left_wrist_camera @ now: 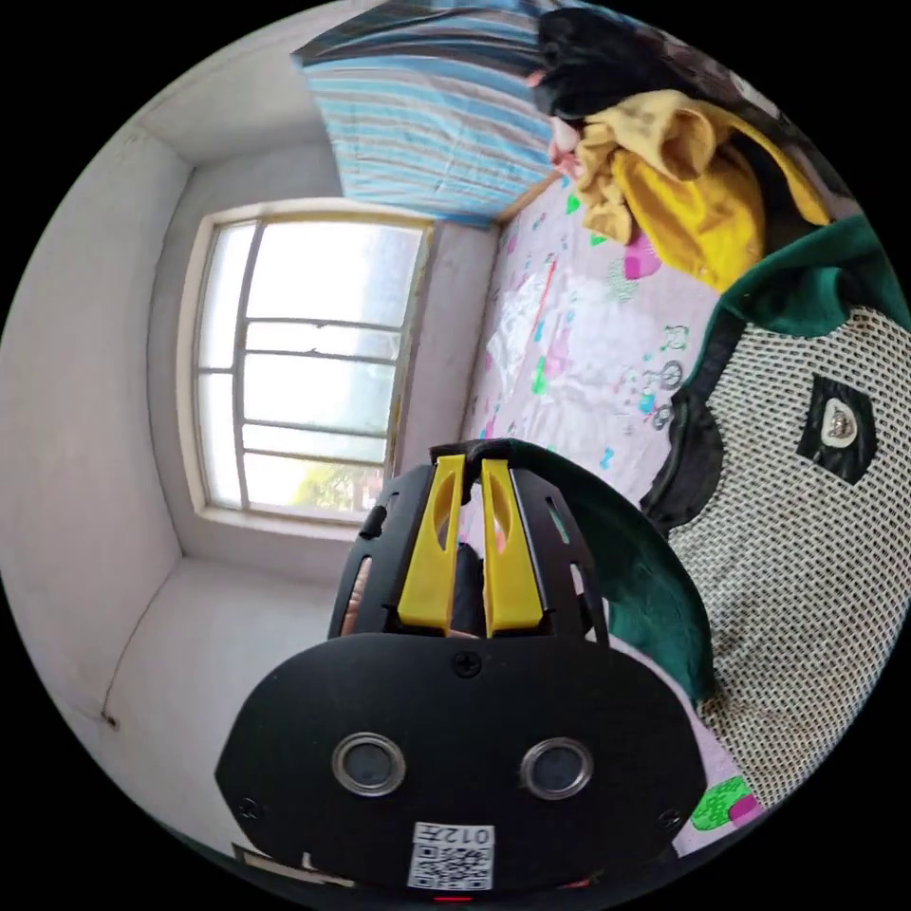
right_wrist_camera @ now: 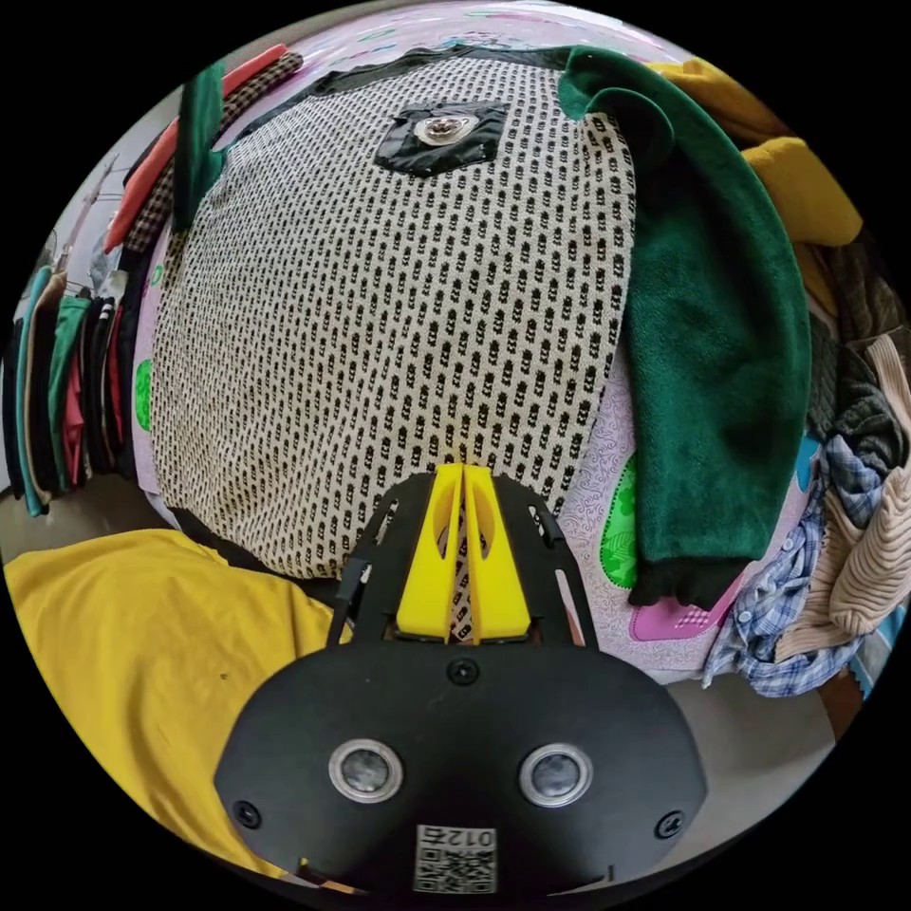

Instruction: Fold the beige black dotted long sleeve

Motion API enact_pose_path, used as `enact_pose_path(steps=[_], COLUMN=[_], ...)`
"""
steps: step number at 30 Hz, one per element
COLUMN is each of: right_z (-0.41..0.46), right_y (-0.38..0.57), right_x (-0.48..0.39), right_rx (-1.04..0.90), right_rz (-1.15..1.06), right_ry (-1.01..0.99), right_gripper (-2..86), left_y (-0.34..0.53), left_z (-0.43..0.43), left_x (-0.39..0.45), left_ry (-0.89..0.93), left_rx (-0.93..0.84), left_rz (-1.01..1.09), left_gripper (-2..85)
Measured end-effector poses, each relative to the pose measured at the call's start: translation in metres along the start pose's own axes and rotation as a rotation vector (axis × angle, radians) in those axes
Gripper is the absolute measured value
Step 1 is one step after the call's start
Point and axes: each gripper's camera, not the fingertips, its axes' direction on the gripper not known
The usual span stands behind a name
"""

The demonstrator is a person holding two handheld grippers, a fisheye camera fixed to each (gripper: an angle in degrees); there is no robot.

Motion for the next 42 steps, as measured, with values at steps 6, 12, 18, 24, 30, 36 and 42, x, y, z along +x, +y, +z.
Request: enact_pose_path(steps=[6, 12, 18, 24, 30, 36, 42], right_z=[0.001, 0.000, -0.082, -0.120, -0.106, -0.076, -0.073], right_y=[0.015, 0.024, 0.010, -0.088, -0.140, -0.146, -0.139], right_x=[0.039, 0.056, 0.079, 0.153, 0.222, 0.254, 0.262], right_rx=[0.018, -0.024, 0.257, 0.459, 0.557, 0.543, 0.525], right_rz=[0.050, -0.003, -0.017, 0.209, 0.559, 0.768, 0.783], right_ry=[-0.126, -0.118, -0.146, -0.398, -0.632, -0.750, -0.718], right_gripper=[0.2, 0.1, 0.4, 2.5, 5.4, 6.5, 2.8], left_y=[-0.063, -0.011, 0.147, 0.196, 0.198, 0.209, 0.225], left_z=[0.006, 0.022, 0.089, 0.076, 0.093, 0.108, 0.112], left_x=[0.095, 0.066, 0.113, 0.183, 0.213, 0.229, 0.234], left_ry=[0.185, 0.309, 0.533, 0.440, 0.417, 0.431, 0.472], left_rx=[0.015, -0.047, -0.395, -0.381, -0.381, -0.392, -0.397], left_rz=[0.202, -0.110, -0.283, -0.126, -0.074, -0.067, -0.107], left_gripper=[7.1, 6.6, 6.9, 8.6, 8.4, 6.2, 1.6])
